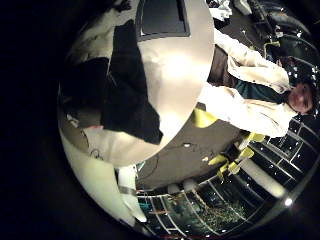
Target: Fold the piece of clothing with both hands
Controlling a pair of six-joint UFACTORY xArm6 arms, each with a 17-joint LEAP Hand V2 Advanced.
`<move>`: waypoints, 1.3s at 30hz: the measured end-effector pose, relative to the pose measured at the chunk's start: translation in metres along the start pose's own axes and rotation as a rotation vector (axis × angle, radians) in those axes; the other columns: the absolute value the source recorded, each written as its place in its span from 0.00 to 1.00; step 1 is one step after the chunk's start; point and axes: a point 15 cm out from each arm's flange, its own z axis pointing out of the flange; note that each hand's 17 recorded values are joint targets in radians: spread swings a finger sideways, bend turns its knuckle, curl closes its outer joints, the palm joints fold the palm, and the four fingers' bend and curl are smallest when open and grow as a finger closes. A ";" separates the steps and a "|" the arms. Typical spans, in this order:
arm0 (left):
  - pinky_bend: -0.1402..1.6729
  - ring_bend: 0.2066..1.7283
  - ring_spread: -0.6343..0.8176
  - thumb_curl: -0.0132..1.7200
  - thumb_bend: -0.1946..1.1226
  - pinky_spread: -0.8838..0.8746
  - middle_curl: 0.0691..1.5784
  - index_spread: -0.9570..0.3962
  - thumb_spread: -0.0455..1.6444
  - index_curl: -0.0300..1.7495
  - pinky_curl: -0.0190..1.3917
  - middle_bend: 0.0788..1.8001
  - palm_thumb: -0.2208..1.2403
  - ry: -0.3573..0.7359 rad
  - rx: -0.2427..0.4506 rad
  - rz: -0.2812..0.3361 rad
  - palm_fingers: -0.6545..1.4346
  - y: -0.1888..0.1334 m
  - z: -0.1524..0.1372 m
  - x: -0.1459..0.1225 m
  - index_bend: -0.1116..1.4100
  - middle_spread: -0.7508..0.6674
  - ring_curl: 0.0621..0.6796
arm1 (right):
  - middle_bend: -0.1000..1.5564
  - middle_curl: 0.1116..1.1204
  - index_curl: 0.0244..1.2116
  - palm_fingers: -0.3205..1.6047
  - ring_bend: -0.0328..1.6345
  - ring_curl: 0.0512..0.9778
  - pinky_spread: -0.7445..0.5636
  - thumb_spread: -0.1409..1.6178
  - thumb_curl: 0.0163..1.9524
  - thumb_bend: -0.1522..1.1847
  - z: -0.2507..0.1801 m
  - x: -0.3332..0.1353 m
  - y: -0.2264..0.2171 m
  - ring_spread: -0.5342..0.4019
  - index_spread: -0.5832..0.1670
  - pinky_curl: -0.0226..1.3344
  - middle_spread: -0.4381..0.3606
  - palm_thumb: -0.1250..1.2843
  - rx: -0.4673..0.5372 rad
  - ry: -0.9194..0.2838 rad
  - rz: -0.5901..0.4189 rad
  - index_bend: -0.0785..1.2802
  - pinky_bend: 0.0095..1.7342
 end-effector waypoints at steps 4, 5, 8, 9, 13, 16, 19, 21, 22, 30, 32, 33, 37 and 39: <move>0.50 0.59 0.11 0.33 0.13 0.14 0.68 0.30 0.66 0.88 0.48 0.38 0.62 0.006 0.030 -0.046 0.58 -0.024 -0.002 -0.013 0.28 0.08 0.70 | 0.77 0.73 0.68 0.45 0.88 0.79 0.35 0.83 0.26 0.09 0.008 0.012 -0.020 0.30 0.36 0.73 0.29 0.66 0.040 0.001 0.034 0.61 0.71; 0.47 0.57 0.11 0.33 0.13 0.16 0.66 0.30 0.66 0.87 0.47 0.32 0.62 0.007 0.038 -0.059 0.52 -0.026 -0.004 -0.018 0.31 0.09 0.68 | 0.73 0.70 0.66 0.39 0.88 0.78 0.32 0.83 0.25 0.09 0.004 0.018 -0.025 0.29 0.35 0.71 0.26 0.65 0.068 0.005 0.043 0.53 0.70; 0.42 0.53 0.18 0.31 0.13 0.26 0.60 0.31 0.66 0.82 0.47 0.13 0.61 -0.004 0.097 -0.087 0.38 -0.031 -0.019 -0.026 0.34 0.21 0.65 | 0.64 0.63 0.59 0.17 0.78 0.71 0.36 0.83 0.24 0.10 -0.010 0.040 -0.026 0.31 0.29 0.67 0.22 0.62 0.127 0.008 0.083 0.45 0.60; 0.40 0.50 0.22 0.31 0.13 0.30 0.57 0.32 0.66 0.80 0.46 0.10 0.60 -0.014 0.121 -0.094 0.35 -0.032 -0.026 -0.029 0.33 0.25 0.61 | 0.60 0.60 0.57 0.14 0.73 0.69 0.42 0.82 0.24 0.09 -0.020 0.044 -0.021 0.34 0.28 0.66 0.22 0.61 0.145 0.006 0.093 0.46 0.57; 0.36 0.45 0.33 0.29 0.13 0.42 0.49 0.37 0.67 0.71 0.43 0.04 0.60 -0.075 0.164 -0.149 0.33 -0.028 -0.042 -0.044 0.25 0.41 0.54 | 0.49 0.48 0.47 0.15 0.59 0.53 0.64 0.78 0.23 0.10 -0.058 0.074 -0.008 0.48 0.23 0.56 0.23 0.60 0.243 0.014 0.137 0.42 0.47; 0.35 0.43 0.38 0.28 0.13 0.49 0.44 0.43 0.67 0.65 0.41 0.05 0.59 -0.102 0.205 -0.178 0.33 -0.022 -0.062 -0.053 0.20 0.51 0.51 | 0.40 0.42 0.45 0.15 0.58 0.49 0.73 0.76 0.23 0.09 -0.085 0.092 0.007 0.53 0.24 0.53 0.32 0.59 0.297 0.031 0.149 0.41 0.46; 0.35 0.42 0.43 0.27 0.13 0.54 0.40 0.49 0.68 0.59 0.40 0.05 0.58 -0.101 0.235 -0.183 0.33 -0.014 -0.076 -0.054 0.18 0.57 0.49 | 0.41 0.39 0.41 0.20 0.55 0.45 0.80 0.75 0.23 0.09 -0.104 0.106 0.026 0.55 0.24 0.49 0.28 0.58 0.325 0.042 0.157 0.37 0.42; 0.35 0.41 0.45 0.27 0.13 0.56 0.38 0.51 0.68 0.56 0.39 0.05 0.58 -0.097 0.251 -0.182 0.33 -0.008 -0.083 -0.052 0.18 0.59 0.47 | 0.39 0.37 0.39 0.23 0.55 0.44 0.84 0.74 0.22 0.10 -0.110 0.113 0.039 0.54 0.24 0.47 0.26 0.57 0.320 0.041 0.158 0.34 0.40; 0.34 0.40 0.46 0.27 0.13 0.57 0.37 0.53 0.68 0.55 0.39 0.05 0.57 -0.096 0.247 -0.176 0.33 -0.006 -0.081 -0.050 0.18 0.61 0.47 | 0.35 0.35 0.39 0.22 0.56 0.44 0.84 0.74 0.22 0.09 -0.109 0.115 0.045 0.53 0.24 0.47 0.31 0.56 0.309 0.037 0.159 0.35 0.40; 0.32 0.37 0.51 0.25 0.13 0.61 0.30 0.61 0.69 0.45 0.35 0.06 0.55 -0.069 0.181 -0.093 0.35 0.006 -0.025 -0.011 0.19 0.64 0.42 | 0.37 0.33 0.35 0.21 0.48 0.37 0.85 0.73 0.21 0.09 -0.056 0.115 0.065 0.55 0.28 0.39 0.28 0.51 0.116 -0.030 0.124 0.27 0.28; 0.31 0.36 0.51 0.25 0.13 0.62 0.28 0.62 0.69 0.43 0.35 0.06 0.55 -0.058 0.196 -0.080 0.35 0.000 -0.016 -0.003 0.19 0.65 0.41 | 0.34 0.31 0.34 0.20 0.45 0.35 0.84 0.72 0.20 0.09 -0.035 0.120 0.062 0.57 0.31 0.37 0.29 0.48 0.069 -0.034 0.124 0.25 0.27; 0.30 0.36 0.51 0.24 0.13 0.62 0.28 0.63 0.69 0.42 0.34 0.06 0.55 -0.048 0.201 -0.074 0.36 -0.002 -0.010 0.002 0.19 0.64 0.40 | 0.33 0.30 0.33 0.20 0.45 0.34 0.84 0.72 0.19 0.09 -0.023 0.124 0.061 0.58 0.31 0.36 0.30 0.47 0.041 -0.031 0.123 0.23 0.27; 0.29 0.35 0.52 0.24 0.13 0.62 0.26 0.64 0.69 0.40 0.33 0.06 0.54 -0.023 0.189 -0.066 0.37 -0.005 0.009 0.011 0.19 0.64 0.39 | 0.30 0.28 0.32 0.20 0.42 0.32 0.84 0.70 0.18 0.09 0.024 0.132 0.054 0.61 0.33 0.35 0.35 0.45 -0.061 -0.030 0.119 0.20 0.26; 0.29 0.34 0.52 0.24 0.13 0.62 0.25 0.65 0.70 0.38 0.33 0.06 0.54 -0.022 0.182 -0.064 0.37 -0.004 0.012 0.012 0.19 0.64 0.38 | 0.28 0.27 0.31 0.21 0.41 0.31 0.83 0.69 0.18 0.08 0.035 0.134 0.053 0.62 0.34 0.34 0.41 0.43 -0.092 -0.018 0.114 0.19 0.26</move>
